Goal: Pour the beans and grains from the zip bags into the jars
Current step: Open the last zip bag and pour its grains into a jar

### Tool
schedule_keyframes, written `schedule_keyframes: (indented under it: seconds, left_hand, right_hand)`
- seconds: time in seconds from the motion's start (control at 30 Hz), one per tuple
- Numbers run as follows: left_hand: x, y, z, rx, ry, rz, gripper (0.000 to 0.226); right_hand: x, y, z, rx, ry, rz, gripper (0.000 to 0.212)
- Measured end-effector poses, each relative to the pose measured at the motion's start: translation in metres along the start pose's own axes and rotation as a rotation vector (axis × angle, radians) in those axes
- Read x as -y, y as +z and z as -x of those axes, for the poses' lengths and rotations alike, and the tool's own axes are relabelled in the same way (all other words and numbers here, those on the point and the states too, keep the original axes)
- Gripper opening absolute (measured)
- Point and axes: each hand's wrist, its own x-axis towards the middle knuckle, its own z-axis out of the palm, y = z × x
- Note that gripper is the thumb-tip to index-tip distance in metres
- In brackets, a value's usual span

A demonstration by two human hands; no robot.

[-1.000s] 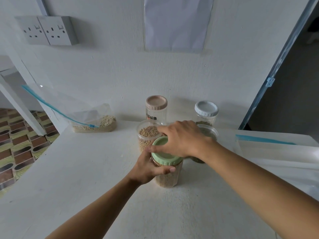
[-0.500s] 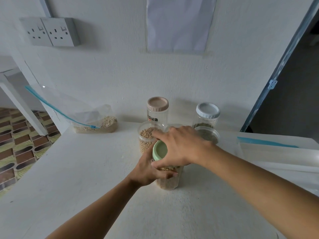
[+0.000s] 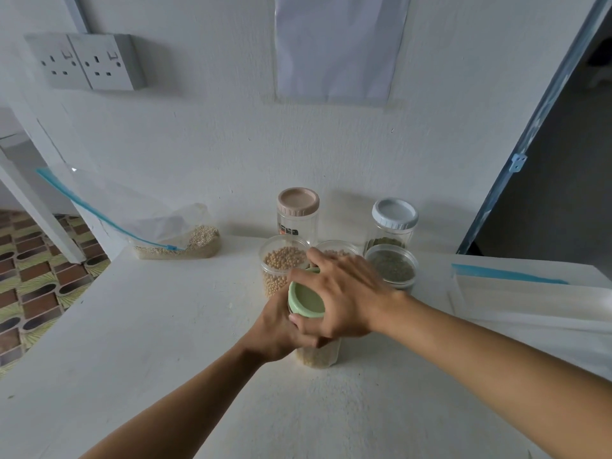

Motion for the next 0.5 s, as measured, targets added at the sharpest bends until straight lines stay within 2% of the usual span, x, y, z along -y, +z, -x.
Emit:
schedule_keyframes:
  seconds: [0.17, 0.27, 0.37, 0.5]
  left_hand:
    - [-0.001, -0.001, 0.001, 0.007, 0.014, -0.014, 0.061]
    - [-0.012, -0.002, -0.003, 0.068, -0.010, -0.051, 0.067]
    - [-0.017, -0.009, 0.003, 0.148, -0.140, -0.115, 0.086]
    - [-0.022, -0.035, 0.020, 0.171, -0.362, 0.091, 0.089]
  right_hand:
    - [-0.001, 0.011, 0.000, -0.153, 0.068, -0.044, 0.065]
    - [-0.003, 0.020, 0.002, -0.229, 0.090, -0.182, 0.065]
    - [-0.007, 0.038, 0.013, -0.290, 0.228, -0.593, 0.071]
    - [-0.002, 0.050, 0.033, -0.257, 0.479, -1.355, 0.051]
